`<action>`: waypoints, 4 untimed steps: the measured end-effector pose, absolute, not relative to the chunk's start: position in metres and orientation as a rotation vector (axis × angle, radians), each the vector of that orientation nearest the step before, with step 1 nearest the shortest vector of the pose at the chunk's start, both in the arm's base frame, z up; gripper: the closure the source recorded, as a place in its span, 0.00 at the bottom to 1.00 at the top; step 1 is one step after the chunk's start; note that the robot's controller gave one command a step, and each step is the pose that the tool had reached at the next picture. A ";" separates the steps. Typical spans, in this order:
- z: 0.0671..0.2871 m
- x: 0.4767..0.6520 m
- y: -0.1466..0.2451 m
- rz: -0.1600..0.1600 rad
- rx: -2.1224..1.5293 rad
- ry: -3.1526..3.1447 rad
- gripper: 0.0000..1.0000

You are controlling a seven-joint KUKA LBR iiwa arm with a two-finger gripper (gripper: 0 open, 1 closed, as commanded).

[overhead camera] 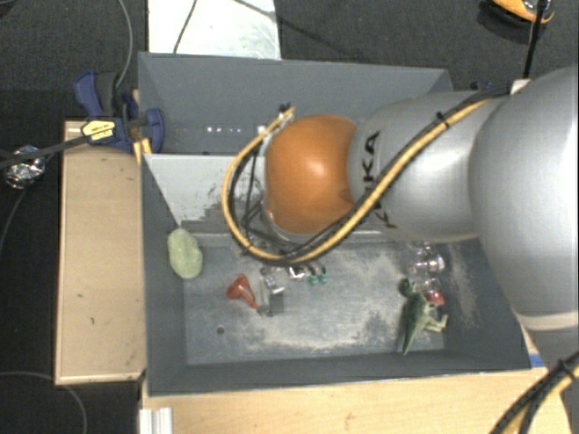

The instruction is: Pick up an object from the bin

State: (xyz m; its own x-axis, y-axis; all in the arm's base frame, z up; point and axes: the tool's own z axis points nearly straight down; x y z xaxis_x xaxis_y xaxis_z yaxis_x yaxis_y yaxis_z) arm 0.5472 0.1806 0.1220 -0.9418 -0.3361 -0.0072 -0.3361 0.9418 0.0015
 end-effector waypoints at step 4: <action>0.075 0.583 0.193 0.007 -0.931 2.984 1.00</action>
Offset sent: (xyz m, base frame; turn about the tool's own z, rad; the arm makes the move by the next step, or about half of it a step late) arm 0.0278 0.0072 -0.0520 -0.2483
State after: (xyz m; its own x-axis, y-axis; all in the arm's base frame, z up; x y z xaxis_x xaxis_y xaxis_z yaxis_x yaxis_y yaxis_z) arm 0.5831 0.1928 0.0752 -0.8225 -0.5685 -0.0163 -0.5685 0.8227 -0.0006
